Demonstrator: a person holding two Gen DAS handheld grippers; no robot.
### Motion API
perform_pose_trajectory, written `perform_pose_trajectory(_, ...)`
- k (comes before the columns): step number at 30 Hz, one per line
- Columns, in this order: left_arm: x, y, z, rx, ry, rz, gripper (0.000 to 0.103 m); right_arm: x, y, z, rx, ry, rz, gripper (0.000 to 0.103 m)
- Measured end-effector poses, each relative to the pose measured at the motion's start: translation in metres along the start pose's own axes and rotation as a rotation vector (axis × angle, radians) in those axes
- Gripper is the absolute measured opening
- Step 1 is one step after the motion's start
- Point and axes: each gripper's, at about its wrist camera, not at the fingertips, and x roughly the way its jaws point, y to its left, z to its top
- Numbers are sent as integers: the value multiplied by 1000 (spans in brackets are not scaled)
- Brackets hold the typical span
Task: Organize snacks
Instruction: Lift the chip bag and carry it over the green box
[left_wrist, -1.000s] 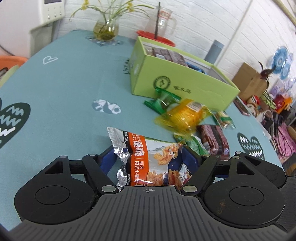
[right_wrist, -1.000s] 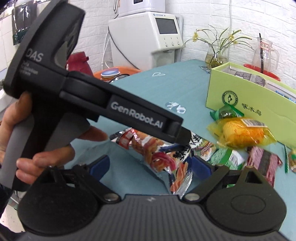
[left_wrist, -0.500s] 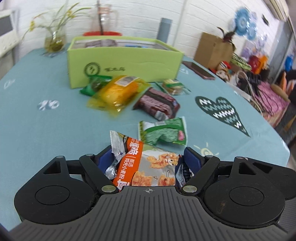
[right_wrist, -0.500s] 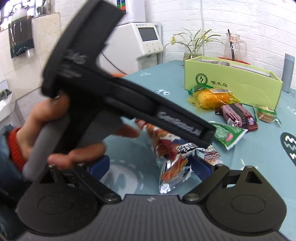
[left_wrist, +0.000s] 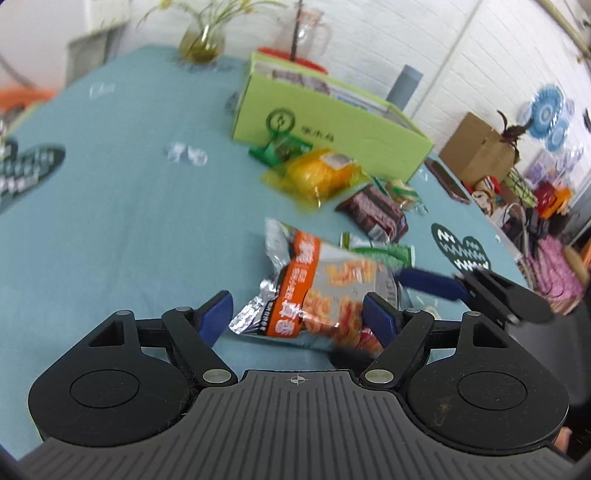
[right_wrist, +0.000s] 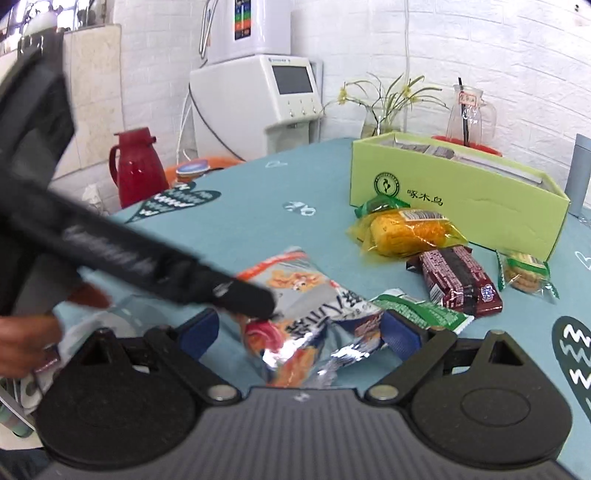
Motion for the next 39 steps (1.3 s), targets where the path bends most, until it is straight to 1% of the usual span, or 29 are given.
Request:
perform_pose_trajectory(2, 5, 5, -4, -41, 30, -55, 63, 3, -1, -1, 0, 13, -2, 94)
perform_pose_trajectory(4, 10, 5, -2, -49, 29, -64, 65, 0, 5, -4, -11, 25, -7, 94)
perform_pose_trajectory(6, 13, 4, 4, -30, 21, -60, 66, -11, 11, -10, 11, 31, 40, 94)
perform_pose_trajectory(8, 19, 6, 14, -10, 13, -50, 71, -22, 19, -14, 15, 39, 104, 94)
perform_pose_trajectory(9, 22, 8, 19, -8, 10, -44, 71, -25, 21, -13, 7, 31, 101, 93)
perform_pose_trajectory(10, 24, 12, 24, -16, 5, -41, 69, -30, 24, -11, -15, 6, 73, 93)
perform_pose_trajectory(11, 23, 15, 29, -26, -5, -34, 66, -31, 24, -8, -39, -16, 41, 93)
perform_pose_trajectory(13, 16, 21, 34, -34, -35, -4, 67, -27, 17, 2, -61, -37, -9, 93)
perform_pose_trajectory(14, 13, 23, 34, -37, -45, 3, 68, -22, 11, 6, -54, -41, -17, 93)
perform_pose_trajectory(15, 10, 25, 32, -42, -46, 4, 69, -15, 5, 10, -41, -38, -2, 93)
perform_pose_trajectory(16, 8, 27, 29, -50, -41, 2, 69, -5, -1, 12, -16, -22, 31, 93)
perform_pose_trajectory(17, 6, 28, 26, -59, -37, 0, 69, 5, -7, 13, 12, 9, 54, 93)
perform_pose_trajectory(18, 4, 30, 22, -69, -33, -1, 69, 14, -11, 12, 38, 45, 59, 93)
perform_pose_trajectory(19, 2, 32, 18, -78, -33, -2, 69, 18, -12, 9, 53, 63, 50, 94)
perform_pose_trajectory(21, -4, 36, 13, -100, -37, -10, 70, 11, -7, 2, 62, 58, 64, 94)
perform_pose_trajectory(23, -6, 38, 9, -118, -27, -21, 70, 0, -1, 0, 67, 42, 101, 93)
perform_pose_trajectory(24, -4, 38, 8, -122, -18, -32, 70, -4, 2, 0, 64, 31, 104, 93)
perform_pose_trajectory(27, 7, 33, 11, -123, 15, -74, 70, -3, 5, 4, 52, 18, 66, 93)
perform_pose_trajectory(29, 13, 26, 14, -111, 20, -78, 73, 7, 7, 6, 45, 41, 57, 93)
perform_pose_trajectory(30, 16, 23, 15, -101, 21, -83, 73, 12, 8, 6, 41, 53, 67, 93)
perform_pose_trajectory(31, 19, 20, 15, -89, 25, -91, 72, 16, 7, 5, 40, 72, 85, 93)
perform_pose_trajectory(32, 20, 17, 14, -71, 23, -94, 65, 21, 6, 4, 41, 94, 109, 93)
perform_pose_trajectory(33, 22, 13, 13, -44, 29, -103, 51, 19, 10, 2, 9, 74, 96, 88)
perform_pose_trajectory(34, 24, 12, 12, -38, 43, -135, 41, 19, 13, 4, -16, 82, 82, 85)
perform_pose_trajectory(35, 22, 12, 13, -40, 42, -143, 38, 17, 15, 7, -31, 80, 77, 83)
perform_pose_trajectory(36, 20, 10, 17, -33, 35, -144, 38, 16, 14, 10, -34, 69, 75, 82)
perform_pose_trajectory(39, 13, 2, 40, 0, -3, -163, 38, 12, 5, 29, -51, 11, 51, 82)
